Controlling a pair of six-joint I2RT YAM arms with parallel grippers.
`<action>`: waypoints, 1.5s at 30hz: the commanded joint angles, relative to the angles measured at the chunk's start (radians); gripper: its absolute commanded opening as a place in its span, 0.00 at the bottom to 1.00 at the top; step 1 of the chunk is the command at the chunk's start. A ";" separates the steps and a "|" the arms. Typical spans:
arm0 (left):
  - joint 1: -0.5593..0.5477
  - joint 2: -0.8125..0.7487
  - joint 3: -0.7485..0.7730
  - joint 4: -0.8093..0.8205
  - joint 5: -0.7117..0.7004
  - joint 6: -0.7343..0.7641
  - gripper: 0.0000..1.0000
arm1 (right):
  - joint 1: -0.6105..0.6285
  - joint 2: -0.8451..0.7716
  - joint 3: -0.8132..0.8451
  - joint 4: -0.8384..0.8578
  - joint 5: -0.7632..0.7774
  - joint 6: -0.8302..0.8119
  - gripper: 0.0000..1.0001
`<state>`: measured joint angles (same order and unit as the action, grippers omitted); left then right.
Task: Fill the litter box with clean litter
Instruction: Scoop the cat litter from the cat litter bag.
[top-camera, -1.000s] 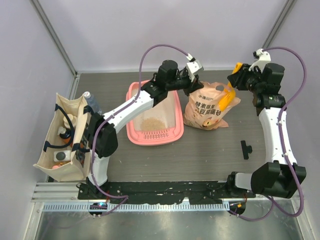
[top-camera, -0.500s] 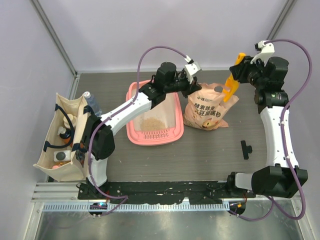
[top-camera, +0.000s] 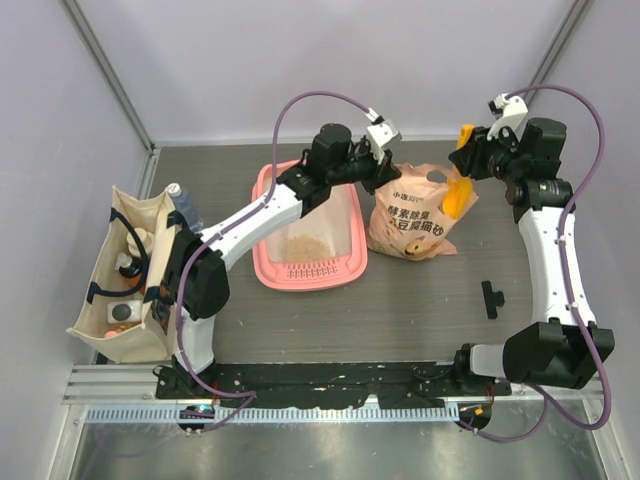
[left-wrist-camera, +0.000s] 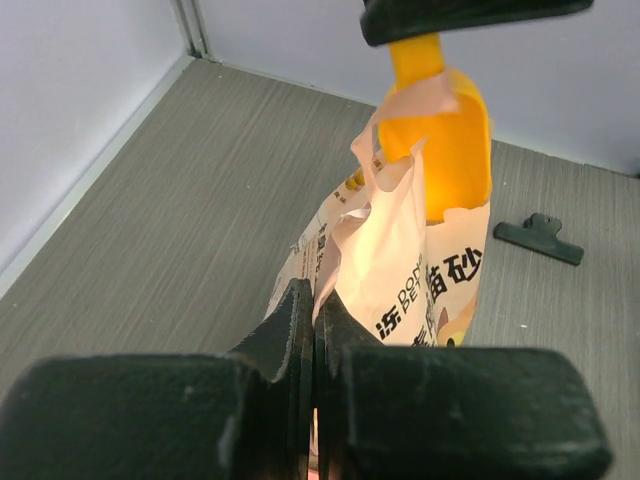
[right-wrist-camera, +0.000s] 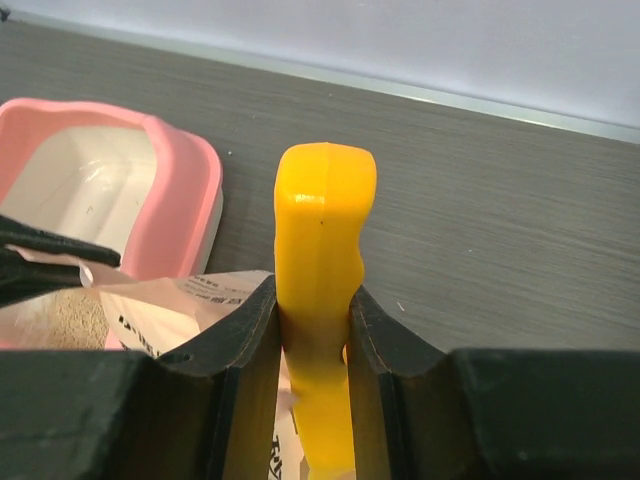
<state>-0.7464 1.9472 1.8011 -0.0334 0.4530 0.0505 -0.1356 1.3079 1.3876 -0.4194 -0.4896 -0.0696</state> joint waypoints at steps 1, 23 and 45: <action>0.030 -0.076 0.014 0.084 -0.033 -0.093 0.00 | -0.002 0.001 0.027 -0.051 -0.058 -0.093 0.01; 0.002 0.039 0.236 0.093 -0.060 -0.342 0.00 | 0.076 -0.105 -0.383 0.624 0.260 0.419 0.01; 0.044 -0.080 0.019 0.043 -0.004 -0.258 0.00 | 0.274 -0.087 -0.683 0.584 0.413 0.189 0.01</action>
<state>-0.7162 2.0006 1.8851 -0.1047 0.4046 -0.2199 0.1188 1.1545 0.7647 0.2306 -0.0990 0.0517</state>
